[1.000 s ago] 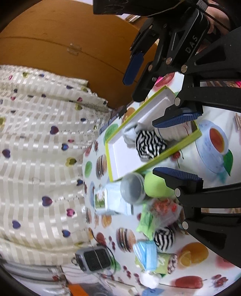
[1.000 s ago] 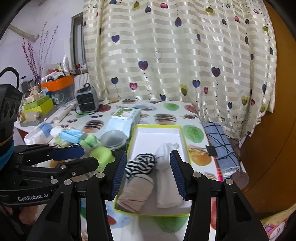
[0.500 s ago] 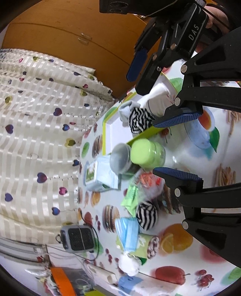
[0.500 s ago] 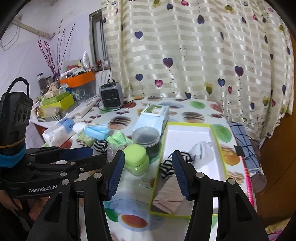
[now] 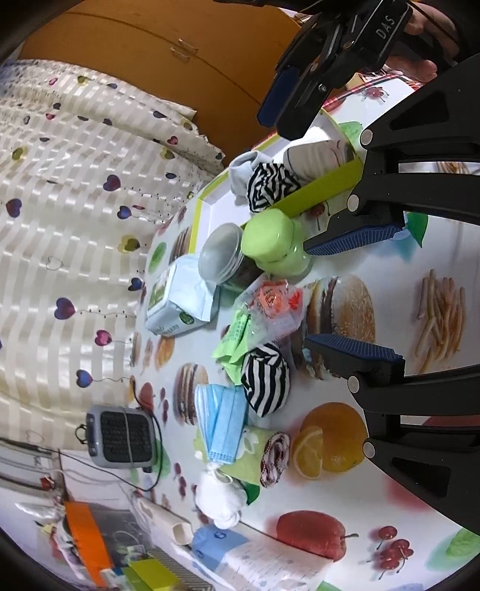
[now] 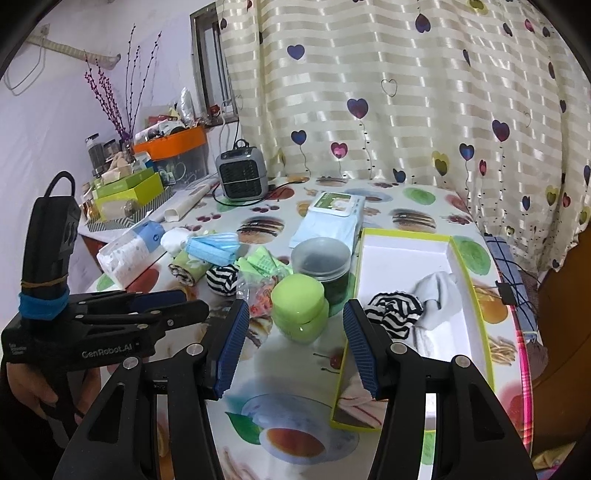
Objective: Organize soft objects
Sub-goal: 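Move both tools from the box over to the pile of soft items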
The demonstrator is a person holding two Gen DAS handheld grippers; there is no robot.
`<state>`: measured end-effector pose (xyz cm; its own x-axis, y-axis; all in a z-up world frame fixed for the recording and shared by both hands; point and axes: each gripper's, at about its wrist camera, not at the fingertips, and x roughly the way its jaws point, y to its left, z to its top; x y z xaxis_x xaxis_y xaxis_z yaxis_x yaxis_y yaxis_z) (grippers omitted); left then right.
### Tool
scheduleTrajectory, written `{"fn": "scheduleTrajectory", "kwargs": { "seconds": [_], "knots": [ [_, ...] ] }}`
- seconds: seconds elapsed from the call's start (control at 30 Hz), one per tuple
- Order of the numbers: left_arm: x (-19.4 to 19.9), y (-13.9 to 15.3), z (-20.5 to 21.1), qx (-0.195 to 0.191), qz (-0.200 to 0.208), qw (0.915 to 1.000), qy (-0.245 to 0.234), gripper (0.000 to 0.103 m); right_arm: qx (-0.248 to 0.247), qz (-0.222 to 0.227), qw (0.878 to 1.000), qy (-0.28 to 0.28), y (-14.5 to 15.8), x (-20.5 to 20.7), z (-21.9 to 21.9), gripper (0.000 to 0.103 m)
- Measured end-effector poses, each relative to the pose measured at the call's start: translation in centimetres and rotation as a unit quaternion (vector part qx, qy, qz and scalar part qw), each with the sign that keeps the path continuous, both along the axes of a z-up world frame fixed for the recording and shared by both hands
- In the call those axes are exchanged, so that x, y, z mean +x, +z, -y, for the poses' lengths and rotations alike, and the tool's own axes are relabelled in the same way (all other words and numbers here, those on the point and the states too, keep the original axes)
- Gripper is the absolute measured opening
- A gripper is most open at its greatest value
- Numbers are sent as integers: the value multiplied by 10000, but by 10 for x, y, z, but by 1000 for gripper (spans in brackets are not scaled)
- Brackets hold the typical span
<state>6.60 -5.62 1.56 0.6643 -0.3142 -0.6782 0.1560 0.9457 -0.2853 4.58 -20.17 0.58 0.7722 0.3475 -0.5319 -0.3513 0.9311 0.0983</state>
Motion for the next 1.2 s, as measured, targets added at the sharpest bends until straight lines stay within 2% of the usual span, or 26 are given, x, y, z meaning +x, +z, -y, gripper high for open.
{"fn": "scheduleTrajectory", "kwargs": {
  "seconds": [0.43, 0.8, 1.03, 1.07, 1.1, 1.2],
  "knots": [
    [38, -25, -5, -143, -314, 9994, 64, 43, -73, -139, 9999, 35, -7, 20, -6, 54],
    [72, -54, 6, -286, -769, 9966, -17, 44, -81, -162, 9998, 19, -7, 34, -3, 54],
    [79, -55, 9, -234, -684, 9974, 55, 44, -75, -173, 9998, 14, -7, 35, -2, 54],
    [80, -55, 10, -213, -666, 9975, 68, 42, -76, -178, 9998, 11, -7, 36, -1, 54],
    [80, -55, 10, -201, -656, 9976, 68, 34, -79, -176, 9998, 9, -7, 36, -2, 54],
    [79, -55, 11, -222, -623, 9978, 26, 20, -68, -194, 9998, -9, -8, 39, -1, 54]
  ]
}}
